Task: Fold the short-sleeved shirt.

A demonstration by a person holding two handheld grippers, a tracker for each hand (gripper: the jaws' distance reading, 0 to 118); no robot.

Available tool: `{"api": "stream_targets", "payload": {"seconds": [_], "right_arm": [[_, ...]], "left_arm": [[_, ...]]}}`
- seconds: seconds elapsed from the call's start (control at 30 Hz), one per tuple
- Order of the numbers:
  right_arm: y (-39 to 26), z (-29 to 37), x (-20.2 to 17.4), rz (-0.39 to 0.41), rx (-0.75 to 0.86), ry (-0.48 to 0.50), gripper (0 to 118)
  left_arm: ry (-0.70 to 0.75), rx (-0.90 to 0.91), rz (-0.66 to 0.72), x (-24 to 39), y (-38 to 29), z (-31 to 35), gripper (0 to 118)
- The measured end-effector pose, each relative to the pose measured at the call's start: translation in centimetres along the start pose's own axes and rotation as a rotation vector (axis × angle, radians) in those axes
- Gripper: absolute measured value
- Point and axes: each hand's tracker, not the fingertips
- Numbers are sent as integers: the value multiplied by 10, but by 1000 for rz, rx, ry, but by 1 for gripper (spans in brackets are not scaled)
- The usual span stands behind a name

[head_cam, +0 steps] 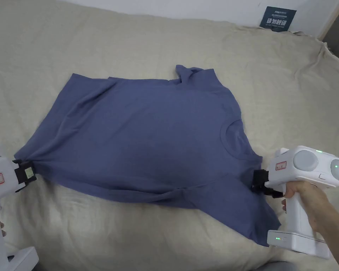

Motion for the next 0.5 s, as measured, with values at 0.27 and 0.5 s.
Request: {"api": "stream_targets", "payload": {"seconds": [0.27,0.5], "right_arm": [[-6,16,12,-39,24,69,2],[-11,53,33,-127,94,207,2]], "left_arm": [[9,-14,9,-2,-1,-3,0],[-3,-16,27,-6,0,-2,0]]}}
